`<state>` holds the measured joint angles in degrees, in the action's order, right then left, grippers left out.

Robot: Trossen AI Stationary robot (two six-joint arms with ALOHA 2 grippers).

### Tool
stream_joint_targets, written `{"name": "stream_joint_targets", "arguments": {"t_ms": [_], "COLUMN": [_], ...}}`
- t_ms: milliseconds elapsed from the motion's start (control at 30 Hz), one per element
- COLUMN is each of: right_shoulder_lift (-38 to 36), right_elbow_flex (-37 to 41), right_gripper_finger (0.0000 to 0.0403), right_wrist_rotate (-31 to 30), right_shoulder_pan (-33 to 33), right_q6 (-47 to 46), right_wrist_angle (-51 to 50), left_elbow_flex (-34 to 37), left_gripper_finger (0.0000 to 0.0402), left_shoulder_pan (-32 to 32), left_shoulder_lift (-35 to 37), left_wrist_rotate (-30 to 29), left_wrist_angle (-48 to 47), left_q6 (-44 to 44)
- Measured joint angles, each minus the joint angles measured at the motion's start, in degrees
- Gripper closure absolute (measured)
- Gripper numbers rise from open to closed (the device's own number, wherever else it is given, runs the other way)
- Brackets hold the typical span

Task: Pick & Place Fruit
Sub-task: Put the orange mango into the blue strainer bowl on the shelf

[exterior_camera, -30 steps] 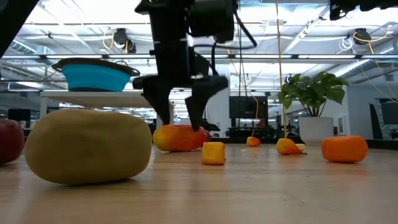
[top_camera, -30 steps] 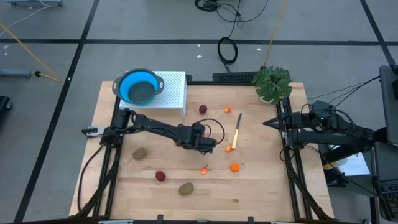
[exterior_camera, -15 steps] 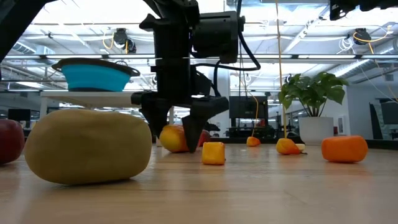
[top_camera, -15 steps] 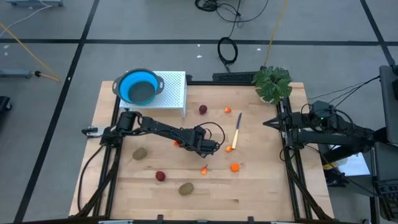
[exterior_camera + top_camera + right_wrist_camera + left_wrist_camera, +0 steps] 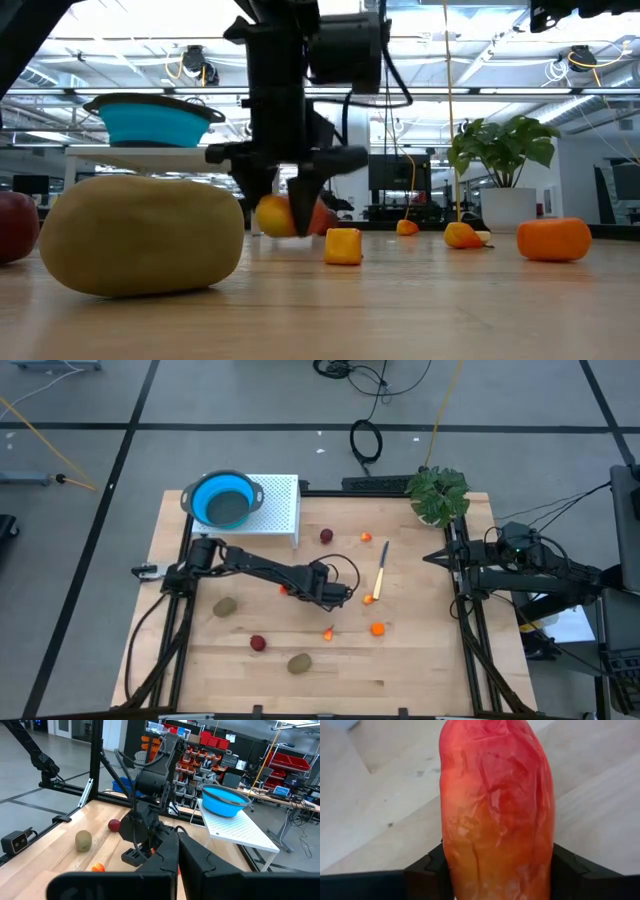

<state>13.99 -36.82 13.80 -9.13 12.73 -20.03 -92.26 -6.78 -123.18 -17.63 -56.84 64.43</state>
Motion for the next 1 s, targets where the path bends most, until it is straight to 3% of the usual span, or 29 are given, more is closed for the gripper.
{"name": "stream_joint_targets", "arguments": {"t_ms": [200,367,567,1000], "right_shoulder_lift": [0.0,0.0,0.0,0.0], "right_elbow_flex": [0.0,0.0,0.0,0.0], "right_gripper_finger": [0.0403,0.0403,0.0403,0.0403], "right_wrist_rotate": [0.0,0.0,0.0,0.0], "right_shoulder_pan": [0.0,0.0,0.0,0.0], "right_q6": [0.0,0.1,0.1,0.4], "right_wrist_angle": [0.0,0.0,0.0,0.0], "left_elbow_flex": [-1.7,-4.0,-4.1,-4.1], "left_gripper_finger": [0.0166,0.0168,0.0188,0.0164], "left_shoulder_pan": [-1.0,-2.5,-4.8,-7.6], "left_shoulder_lift": [4.1,8.4,12.3,13.6], "left_wrist_rotate": [1.7,1.0,-1.4,-3.0], "left_wrist_angle": [0.3,3.3,15.7,42.7], "left_q6": [-0.5,-6.9,-18.8,-52.2]}}
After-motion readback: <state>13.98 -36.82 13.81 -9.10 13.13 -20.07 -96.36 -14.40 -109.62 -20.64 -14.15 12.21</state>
